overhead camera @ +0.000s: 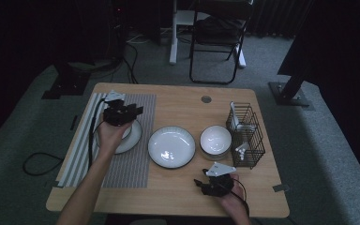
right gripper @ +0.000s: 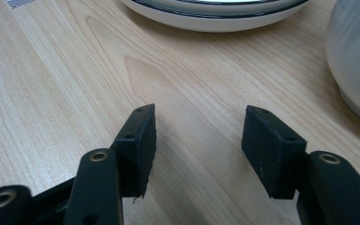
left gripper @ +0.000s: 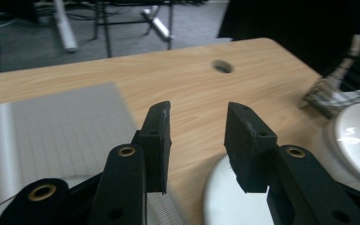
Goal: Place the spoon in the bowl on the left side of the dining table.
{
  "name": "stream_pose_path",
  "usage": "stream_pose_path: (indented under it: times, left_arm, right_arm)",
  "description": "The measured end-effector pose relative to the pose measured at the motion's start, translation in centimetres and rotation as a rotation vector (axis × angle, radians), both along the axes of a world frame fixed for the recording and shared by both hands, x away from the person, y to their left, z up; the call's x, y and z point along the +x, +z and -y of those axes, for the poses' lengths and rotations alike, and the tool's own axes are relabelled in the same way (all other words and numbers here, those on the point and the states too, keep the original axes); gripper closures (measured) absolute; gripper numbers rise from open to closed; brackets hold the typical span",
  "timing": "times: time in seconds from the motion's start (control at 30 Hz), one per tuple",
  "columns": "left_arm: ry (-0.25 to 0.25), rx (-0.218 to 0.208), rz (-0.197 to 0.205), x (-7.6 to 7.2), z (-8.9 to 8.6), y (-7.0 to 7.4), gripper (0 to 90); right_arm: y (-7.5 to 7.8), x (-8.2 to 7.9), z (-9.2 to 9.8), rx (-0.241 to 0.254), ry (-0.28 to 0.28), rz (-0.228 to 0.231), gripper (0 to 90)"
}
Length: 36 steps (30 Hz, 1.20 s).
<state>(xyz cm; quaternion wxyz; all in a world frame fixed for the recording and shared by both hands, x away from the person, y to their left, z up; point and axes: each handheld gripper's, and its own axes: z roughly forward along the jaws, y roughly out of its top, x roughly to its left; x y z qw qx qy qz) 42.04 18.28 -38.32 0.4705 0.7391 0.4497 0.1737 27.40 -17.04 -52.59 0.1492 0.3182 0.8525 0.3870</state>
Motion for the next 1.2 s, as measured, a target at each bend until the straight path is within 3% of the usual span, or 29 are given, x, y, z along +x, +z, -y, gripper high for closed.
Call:
stream_pose_path:
  times: [0.4,0.67,0.8,0.97,1.2]
  left_arm:
    - [-0.168,0.025,0.013,0.9,9.0,0.9,61.0]
    - [-0.243,0.023,0.006,1.9,13.6,0.5,60.9]
    - [-0.297,0.015,-0.008,2.9,16.3,-0.5,61.0]
    - [-0.323,0.009,-0.015,3.7,18.8,-1.0,61.2]
    - [-0.353,0.013,-0.007,5.0,22.6,-0.6,61.8]
  right_arm:
    - [0.0,0.0,0.0,0.000,0.002,0.002,44.5]
    - [0.0,0.0,0.0,-0.002,0.004,0.003,44.5]
    - [0.0,0.0,0.0,-0.002,0.005,0.002,44.5]
    - [0.0,-0.1,0.2,-0.002,0.003,0.001,44.5]
    - [0.0,-0.2,0.3,0.000,-0.003,-0.001,44.6]
